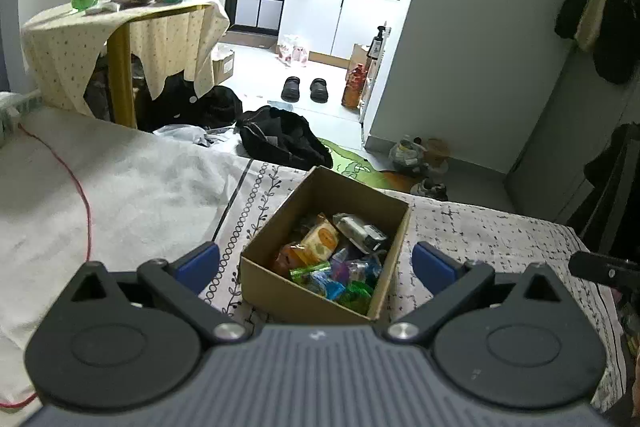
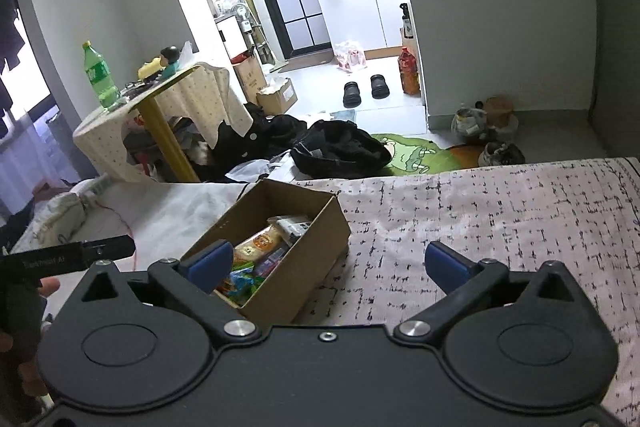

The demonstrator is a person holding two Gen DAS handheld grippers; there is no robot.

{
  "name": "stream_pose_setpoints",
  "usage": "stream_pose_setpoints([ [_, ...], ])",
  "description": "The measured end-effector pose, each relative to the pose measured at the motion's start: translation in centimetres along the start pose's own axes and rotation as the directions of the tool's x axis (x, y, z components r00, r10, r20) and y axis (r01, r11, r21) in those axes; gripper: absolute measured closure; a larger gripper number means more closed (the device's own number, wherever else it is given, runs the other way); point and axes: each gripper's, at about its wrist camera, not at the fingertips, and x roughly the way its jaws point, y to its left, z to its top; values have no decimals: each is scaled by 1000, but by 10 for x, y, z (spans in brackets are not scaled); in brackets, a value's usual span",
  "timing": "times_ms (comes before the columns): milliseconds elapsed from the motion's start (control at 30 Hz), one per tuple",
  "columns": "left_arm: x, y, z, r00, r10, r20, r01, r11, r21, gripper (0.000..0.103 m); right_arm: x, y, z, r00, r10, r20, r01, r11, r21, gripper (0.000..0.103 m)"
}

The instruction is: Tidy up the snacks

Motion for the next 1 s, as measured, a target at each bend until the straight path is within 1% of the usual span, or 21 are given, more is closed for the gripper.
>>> stream_pose_setpoints([
  [267, -26, -13, -3, 999, 25, 38, -27, 998, 50, 1, -26, -6, -7, 1000, -13, 13, 13, 1000, -16, 0],
  [333, -30, -16, -3, 999, 24, 39, -27, 998, 64, 1, -31, -7, -8, 1000, -13, 3, 13, 1000, -17, 0],
  [533, -40, -17, -4, 999, 16, 28, -18, 998, 64, 1, -44, -12, -11, 1000, -14, 0, 14, 1000, -24, 0],
  [667, -50, -20, -8, 1000, -3, 23, 2, 999, 54, 1, -48, -13, -13, 1000, -17, -1, 17, 1000, -27, 0],
  [833, -60, -22, -16, 1000, -6, 29, 5, 999, 37, 1, -51, -13, -15, 1000, -16, 1, 17, 999, -32, 0],
  [933, -61, -21, -17, 1000, -20, 19, 20, 1000, 17, 1, -52, -13, -16, 1000, -17, 0, 18, 999, -30, 0],
  [1000, -60, -22, -18, 1000, -26, 14, 25, 999, 22, 1, -53, -13, -16, 1000, -19, 3, 19, 999, -29, 0],
])
